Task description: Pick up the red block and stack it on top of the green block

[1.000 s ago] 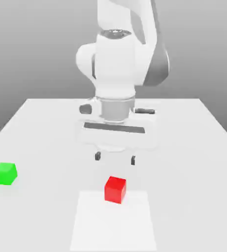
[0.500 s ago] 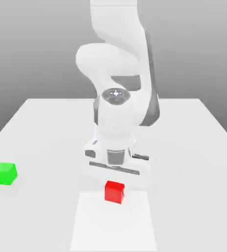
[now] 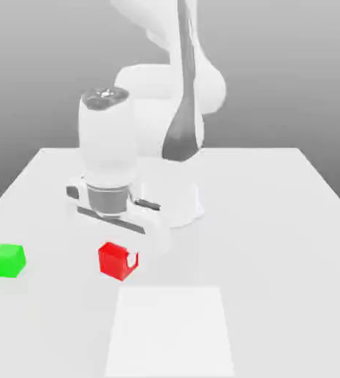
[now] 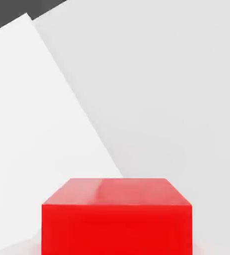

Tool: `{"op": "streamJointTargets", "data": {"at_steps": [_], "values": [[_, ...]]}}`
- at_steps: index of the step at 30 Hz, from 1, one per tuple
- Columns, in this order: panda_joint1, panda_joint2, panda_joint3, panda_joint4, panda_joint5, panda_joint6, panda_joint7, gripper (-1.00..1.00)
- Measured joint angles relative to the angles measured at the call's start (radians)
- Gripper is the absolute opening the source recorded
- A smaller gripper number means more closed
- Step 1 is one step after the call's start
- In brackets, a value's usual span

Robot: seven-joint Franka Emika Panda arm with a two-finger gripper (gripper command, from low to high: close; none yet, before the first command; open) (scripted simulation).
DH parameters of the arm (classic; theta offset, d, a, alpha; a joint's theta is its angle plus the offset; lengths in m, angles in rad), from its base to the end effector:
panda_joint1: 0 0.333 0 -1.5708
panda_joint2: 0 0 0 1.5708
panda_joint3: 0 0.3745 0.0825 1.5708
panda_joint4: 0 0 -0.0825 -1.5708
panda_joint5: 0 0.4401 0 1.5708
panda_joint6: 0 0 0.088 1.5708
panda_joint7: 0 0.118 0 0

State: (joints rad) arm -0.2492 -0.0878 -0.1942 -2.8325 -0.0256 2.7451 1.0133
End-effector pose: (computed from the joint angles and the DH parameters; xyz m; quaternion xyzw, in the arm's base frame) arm 0.3477 -0.1617 0.2207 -0.7543 0.6565 0.0015 0.0032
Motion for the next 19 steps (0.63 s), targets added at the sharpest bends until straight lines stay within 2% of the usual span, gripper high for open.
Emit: {"op": "streamJointTargets", "data": {"at_steps": [9,15,16,19], "values": [[-0.33,0.055,-0.205,0.147,0.002,-0.09,-0.152,-1.0],[-0.394,0.241,-0.12,0.171,0.174,0.06,-0.291,-1.0],[-0.403,0.263,-0.106,0.172,0.194,0.079,-0.305,1.0],[-0.403,0.263,-0.106,0.172,0.194,0.079,-0.305,1.0]]}}
